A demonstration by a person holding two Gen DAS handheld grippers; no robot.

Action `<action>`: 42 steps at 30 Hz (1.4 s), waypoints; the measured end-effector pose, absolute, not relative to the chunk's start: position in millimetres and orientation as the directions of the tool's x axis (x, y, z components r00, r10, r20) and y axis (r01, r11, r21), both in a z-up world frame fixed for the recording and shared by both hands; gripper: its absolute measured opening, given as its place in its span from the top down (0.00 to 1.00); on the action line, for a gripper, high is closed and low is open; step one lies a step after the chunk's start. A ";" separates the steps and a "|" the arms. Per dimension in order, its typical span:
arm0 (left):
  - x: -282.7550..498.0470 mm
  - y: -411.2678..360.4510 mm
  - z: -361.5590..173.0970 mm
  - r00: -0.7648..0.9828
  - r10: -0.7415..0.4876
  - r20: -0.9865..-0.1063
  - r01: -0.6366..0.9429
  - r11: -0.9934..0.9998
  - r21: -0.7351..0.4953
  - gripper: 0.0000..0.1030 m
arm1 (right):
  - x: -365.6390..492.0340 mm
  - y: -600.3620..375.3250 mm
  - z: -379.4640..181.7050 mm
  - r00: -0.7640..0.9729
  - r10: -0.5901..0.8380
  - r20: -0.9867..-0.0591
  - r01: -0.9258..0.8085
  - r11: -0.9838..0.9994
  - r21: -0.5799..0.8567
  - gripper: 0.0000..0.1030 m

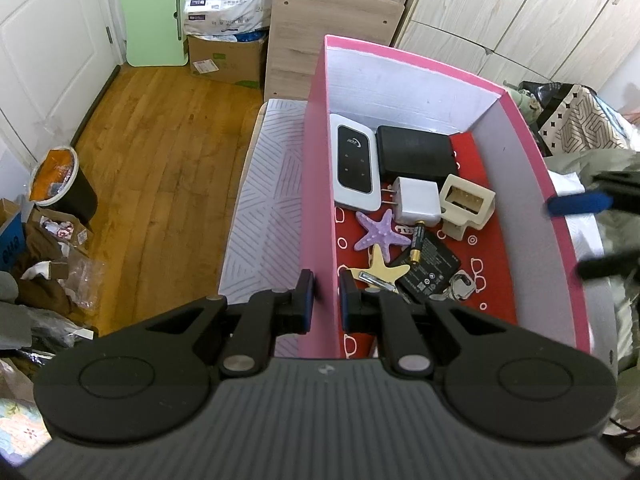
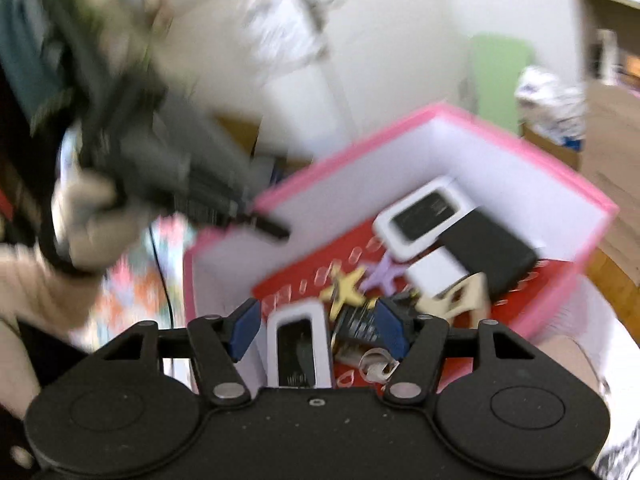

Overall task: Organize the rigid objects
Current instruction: 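Carry the white Wi-Fi router into the box and release it, then move the right gripper back and grasp the beige round power bank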

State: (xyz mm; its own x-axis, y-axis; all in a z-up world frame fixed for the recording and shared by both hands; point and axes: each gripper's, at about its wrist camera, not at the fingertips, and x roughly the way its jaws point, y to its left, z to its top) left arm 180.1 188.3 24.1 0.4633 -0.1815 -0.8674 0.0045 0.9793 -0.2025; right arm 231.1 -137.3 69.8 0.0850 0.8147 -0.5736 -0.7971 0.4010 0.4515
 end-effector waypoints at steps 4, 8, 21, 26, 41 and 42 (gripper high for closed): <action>180.4 185.8 24.4 0.462 -0.172 -0.870 0.005 0.982 -0.191 0.89 | 227.4 -181.5 76.8 0.263 0.805 -0.532 -0.738 0.523 0.427 0.33; 180.2 185.8 24.0 0.465 -0.173 -0.868 0.000 0.981 -0.195 0.89 | 223.3 -218.5 68.1 0.419 0.732 -0.537 -0.668 0.650 0.363 0.33; 181.0 185.2 23.5 0.461 -0.175 -0.870 0.023 0.982 -0.186 0.89 | 210.1 -224.5 4.0 0.556 0.500 -0.664 -0.630 0.775 0.056 0.24; 180.6 184.0 22.8 0.465 -0.174 -0.868 0.030 0.983 -0.181 0.89 | 208.6 -200.4 -3.5 0.515 0.522 -0.680 -0.744 0.666 -0.053 0.24; 181.6 184.4 23.4 0.460 -0.173 -0.871 0.031 0.983 -0.179 0.89 | 238.1 -179.7 -27.5 0.463 0.580 -0.670 -0.813 0.579 -0.061 0.13; 181.2 185.5 23.1 0.463 -0.178 -0.868 0.030 0.982 -0.186 0.89 | 243.2 -180.9 -29.4 0.455 0.589 -0.668 -0.807 0.590 -0.030 0.13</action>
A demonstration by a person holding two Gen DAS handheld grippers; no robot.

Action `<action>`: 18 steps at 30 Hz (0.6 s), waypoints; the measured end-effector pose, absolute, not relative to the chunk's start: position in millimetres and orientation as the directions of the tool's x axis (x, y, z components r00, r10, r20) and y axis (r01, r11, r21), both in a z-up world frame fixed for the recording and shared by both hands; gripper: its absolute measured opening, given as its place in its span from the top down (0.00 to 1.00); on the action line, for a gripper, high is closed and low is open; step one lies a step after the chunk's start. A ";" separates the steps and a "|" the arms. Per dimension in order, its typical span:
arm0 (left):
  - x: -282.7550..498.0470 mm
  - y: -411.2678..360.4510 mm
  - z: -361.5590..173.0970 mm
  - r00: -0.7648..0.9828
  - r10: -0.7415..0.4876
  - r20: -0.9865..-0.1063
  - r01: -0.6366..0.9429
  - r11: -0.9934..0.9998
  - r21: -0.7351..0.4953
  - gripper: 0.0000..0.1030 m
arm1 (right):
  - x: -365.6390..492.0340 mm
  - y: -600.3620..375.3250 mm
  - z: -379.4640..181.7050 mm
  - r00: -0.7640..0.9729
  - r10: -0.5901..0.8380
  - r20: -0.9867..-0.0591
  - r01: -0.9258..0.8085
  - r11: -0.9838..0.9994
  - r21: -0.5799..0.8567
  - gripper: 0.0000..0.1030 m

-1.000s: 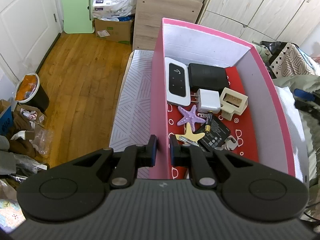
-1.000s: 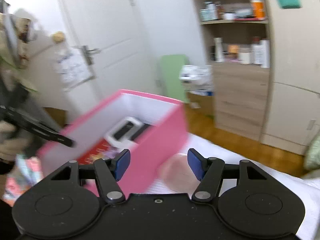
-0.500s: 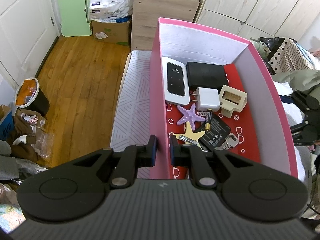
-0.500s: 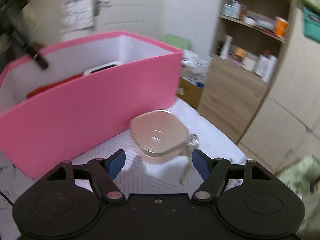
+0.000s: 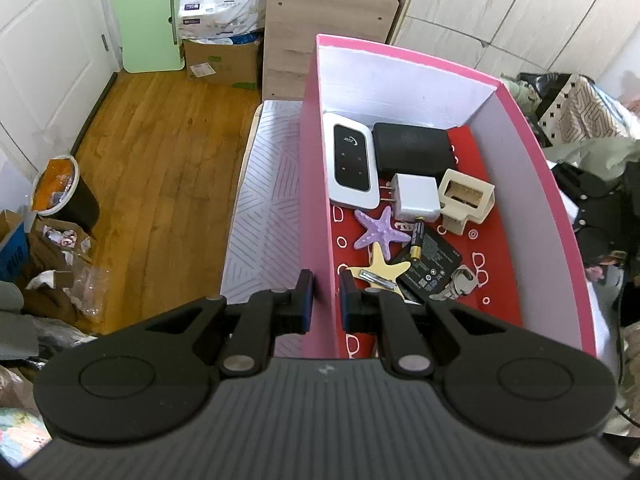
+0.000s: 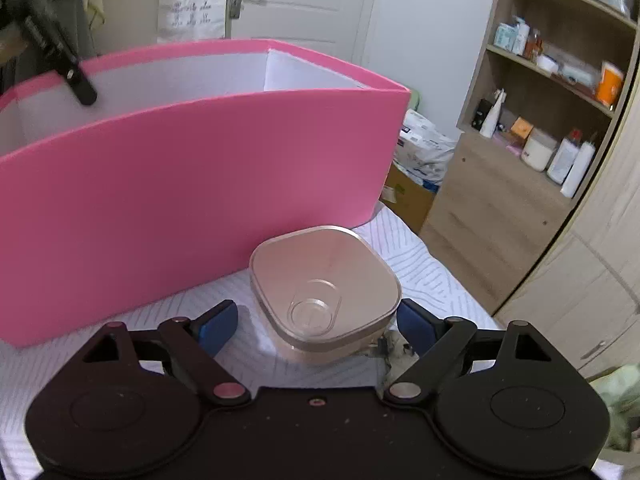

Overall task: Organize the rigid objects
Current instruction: 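Move the right gripper back and grasp the beige round power bank, then carry the beige power bank into the box and release it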

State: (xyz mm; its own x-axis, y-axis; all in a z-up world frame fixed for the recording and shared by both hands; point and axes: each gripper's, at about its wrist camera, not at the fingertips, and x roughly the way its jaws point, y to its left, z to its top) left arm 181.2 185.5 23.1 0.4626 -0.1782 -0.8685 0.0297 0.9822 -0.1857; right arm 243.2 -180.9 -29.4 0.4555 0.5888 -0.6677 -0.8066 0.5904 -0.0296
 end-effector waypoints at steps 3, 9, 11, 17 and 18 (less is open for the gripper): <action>180.8 187.0 22.7 0.462 -0.186 -0.867 0.027 0.980 -0.195 0.89 | 253.8 -182.3 -36.9 0.435 0.619 -0.654 -0.774 0.628 0.079 0.12; 180.2 186.5 22.5 0.468 -0.187 -0.864 0.016 0.979 -0.203 0.89 | 241.1 -175.9 -39.2 0.475 0.622 -0.622 -0.751 0.656 0.082 0.16; 180.2 187.9 22.1 0.471 -0.192 -0.861 0.011 0.977 -0.212 0.89 | 237.1 -179.7 -38.1 0.479 0.615 -0.626 -0.733 0.673 0.100 0.16; 180.2 187.9 21.9 0.469 -0.187 -0.863 0.014 0.979 -0.205 0.89 | 221.0 -195.8 -27.3 0.489 0.624 -0.610 -0.666 0.718 0.200 0.16; 180.1 187.5 21.6 0.468 -0.188 -0.864 0.015 0.979 -0.206 0.89 | 218.3 -199.4 -24.0 0.492 0.622 -0.609 -0.650 0.728 0.218 0.16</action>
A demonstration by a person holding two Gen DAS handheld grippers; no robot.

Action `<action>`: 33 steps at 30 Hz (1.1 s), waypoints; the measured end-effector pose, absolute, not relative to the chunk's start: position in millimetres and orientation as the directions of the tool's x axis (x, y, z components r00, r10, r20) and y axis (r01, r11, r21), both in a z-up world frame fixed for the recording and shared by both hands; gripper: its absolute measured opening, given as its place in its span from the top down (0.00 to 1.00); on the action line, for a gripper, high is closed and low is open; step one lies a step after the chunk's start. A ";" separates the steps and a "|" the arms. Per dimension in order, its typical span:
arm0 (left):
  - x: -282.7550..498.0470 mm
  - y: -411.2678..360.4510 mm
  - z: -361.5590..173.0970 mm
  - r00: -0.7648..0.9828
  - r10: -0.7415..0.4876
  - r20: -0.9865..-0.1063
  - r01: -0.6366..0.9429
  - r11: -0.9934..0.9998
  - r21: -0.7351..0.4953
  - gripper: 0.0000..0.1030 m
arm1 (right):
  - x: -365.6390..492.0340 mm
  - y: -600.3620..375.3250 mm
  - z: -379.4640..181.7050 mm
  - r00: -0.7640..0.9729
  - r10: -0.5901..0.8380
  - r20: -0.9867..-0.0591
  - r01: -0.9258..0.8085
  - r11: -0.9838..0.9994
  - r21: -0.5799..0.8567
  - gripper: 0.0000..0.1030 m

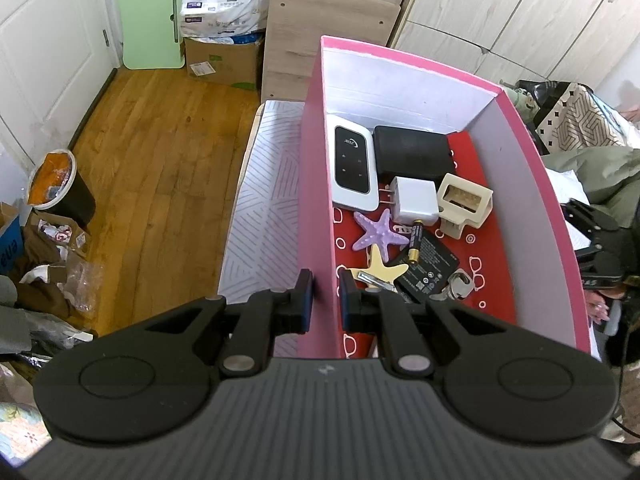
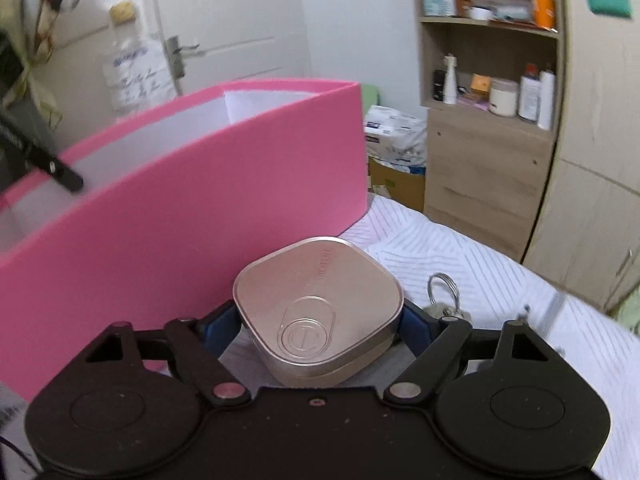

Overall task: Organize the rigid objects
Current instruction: 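Carry the beige power bank into the box and release it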

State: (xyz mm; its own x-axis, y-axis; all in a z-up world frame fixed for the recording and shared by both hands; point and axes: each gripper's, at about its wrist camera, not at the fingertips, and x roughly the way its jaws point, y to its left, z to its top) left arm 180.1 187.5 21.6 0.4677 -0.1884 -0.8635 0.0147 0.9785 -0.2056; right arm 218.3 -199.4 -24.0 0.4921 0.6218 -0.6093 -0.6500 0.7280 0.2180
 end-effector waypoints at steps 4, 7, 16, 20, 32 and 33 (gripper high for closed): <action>180.0 187.0 21.4 0.469 -0.186 -0.863 0.015 0.979 -0.202 0.89 | 206.1 -205.3 -9.3 0.538 0.592 -0.600 -0.604 0.767 0.216 0.16; 180.4 187.1 21.5 0.469 -0.186 -0.863 0.013 0.979 -0.203 0.89 | 190.7 -208.2 7.6 0.564 0.607 -0.560 -0.613 0.762 0.209 0.16; 176.8 181.4 24.4 0.478 -0.179 -0.860 0.022 0.981 -0.192 0.89 | 188.9 -215.7 57.6 0.525 0.759 -0.385 -0.599 0.651 0.467 0.16; 176.8 182.5 24.9 0.477 -0.182 -0.860 0.024 0.981 -0.195 0.89 | 191.0 -186.7 69.0 0.466 0.791 -0.396 -0.635 0.611 0.473 0.16; 175.5 182.8 24.4 0.485 -0.182 -0.855 0.029 0.981 -0.193 0.89 | 191.2 -74.2 59.9 0.242 0.689 -0.683 -0.830 0.511 0.222 0.16; 175.4 182.7 24.4 0.486 -0.183 -0.855 0.029 0.981 -0.193 0.88 | 194.3 -69.6 57.5 0.230 0.660 -0.715 -0.845 0.500 0.190 0.16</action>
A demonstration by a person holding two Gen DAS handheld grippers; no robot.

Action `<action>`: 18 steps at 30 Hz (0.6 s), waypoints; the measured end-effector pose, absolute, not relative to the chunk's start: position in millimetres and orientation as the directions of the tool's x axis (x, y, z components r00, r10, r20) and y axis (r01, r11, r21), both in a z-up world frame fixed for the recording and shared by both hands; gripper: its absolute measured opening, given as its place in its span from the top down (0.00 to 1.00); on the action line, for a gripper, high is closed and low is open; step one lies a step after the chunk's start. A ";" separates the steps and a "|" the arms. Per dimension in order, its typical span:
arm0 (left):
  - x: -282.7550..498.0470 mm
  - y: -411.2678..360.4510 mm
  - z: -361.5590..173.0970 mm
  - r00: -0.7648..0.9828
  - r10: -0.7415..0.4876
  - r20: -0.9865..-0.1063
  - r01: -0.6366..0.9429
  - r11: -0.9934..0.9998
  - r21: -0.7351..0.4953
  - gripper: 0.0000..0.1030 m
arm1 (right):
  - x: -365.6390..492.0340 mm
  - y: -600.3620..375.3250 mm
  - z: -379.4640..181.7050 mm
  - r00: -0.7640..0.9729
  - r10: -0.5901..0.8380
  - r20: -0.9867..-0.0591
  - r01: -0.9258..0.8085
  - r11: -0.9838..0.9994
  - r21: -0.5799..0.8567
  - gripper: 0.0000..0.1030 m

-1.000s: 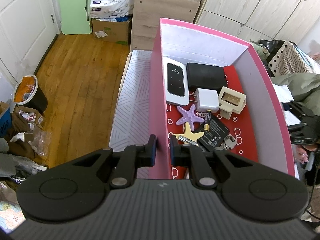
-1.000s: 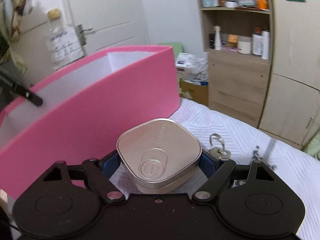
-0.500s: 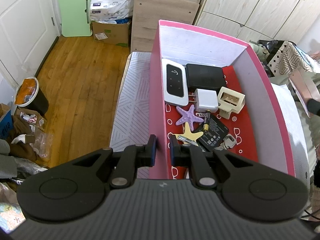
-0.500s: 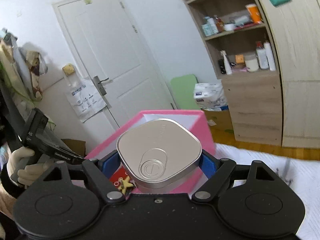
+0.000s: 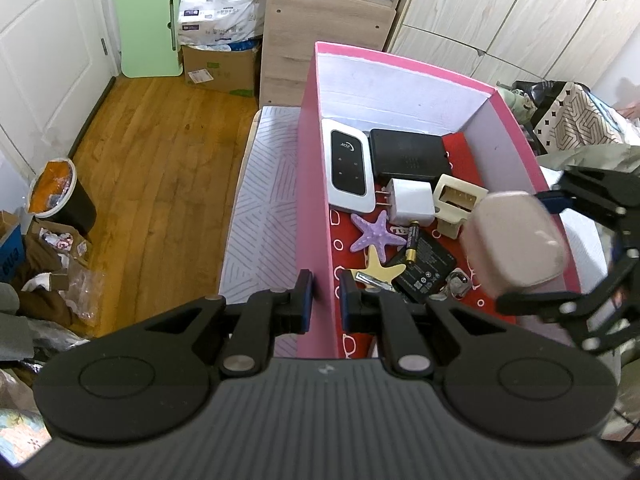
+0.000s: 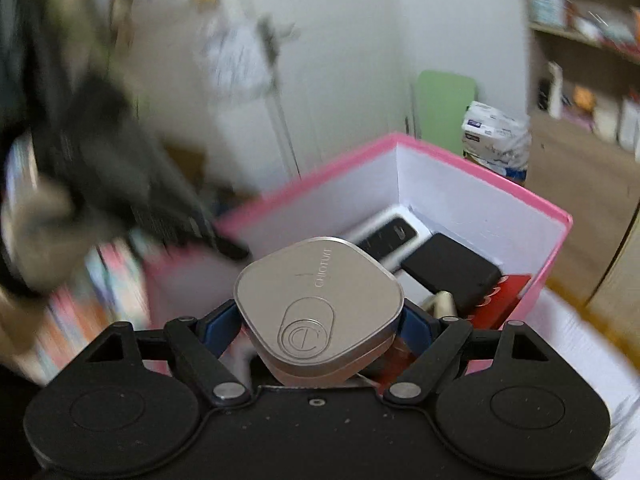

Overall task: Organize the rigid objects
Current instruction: 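Carry the beige power bank into the box and release it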

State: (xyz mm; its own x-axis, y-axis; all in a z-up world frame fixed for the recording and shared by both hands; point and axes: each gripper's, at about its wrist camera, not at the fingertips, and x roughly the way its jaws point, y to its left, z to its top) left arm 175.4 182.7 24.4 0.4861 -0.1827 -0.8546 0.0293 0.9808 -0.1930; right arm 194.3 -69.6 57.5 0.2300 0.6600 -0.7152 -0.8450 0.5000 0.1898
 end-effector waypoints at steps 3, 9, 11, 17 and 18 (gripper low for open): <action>175.2 184.1 23.9 0.487 -0.193 -0.852 0.028 0.978 -0.206 0.88 | 200.7 -57.7 45.2 0.170 0.576 -0.800 -0.889 0.440 0.127 0.16; 175.7 183.6 24.5 0.485 -0.194 -0.853 0.037 0.979 -0.201 0.88 | 198.0 -38.6 38.8 0.145 0.486 -0.862 -0.930 0.365 0.050 0.16; 175.9 183.2 24.6 0.486 -0.197 -0.852 0.036 0.978 -0.206 0.88 | 199.3 -34.3 37.9 0.133 0.480 -0.867 -0.935 0.350 0.050 0.16; 175.0 186.8 24.6 0.488 -0.209 -0.848 0.034 0.975 -0.221 0.88 | 200.0 -24.0 29.7 0.141 0.414 -0.899 -0.941 0.339 0.009 0.16; 175.3 188.3 24.6 0.485 -0.214 -0.848 0.034 0.974 -0.226 0.88 | 201.3 -26.9 28.9 0.145 0.413 -0.899 -0.938 0.346 0.007 0.15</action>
State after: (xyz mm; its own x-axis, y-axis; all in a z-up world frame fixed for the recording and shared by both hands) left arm 175.3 188.3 24.6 0.4852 -0.2139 -0.8478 0.0341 0.9735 -0.2261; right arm 201.3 -26.9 28.9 0.1449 0.4129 -0.8992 -0.9383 0.3457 0.0075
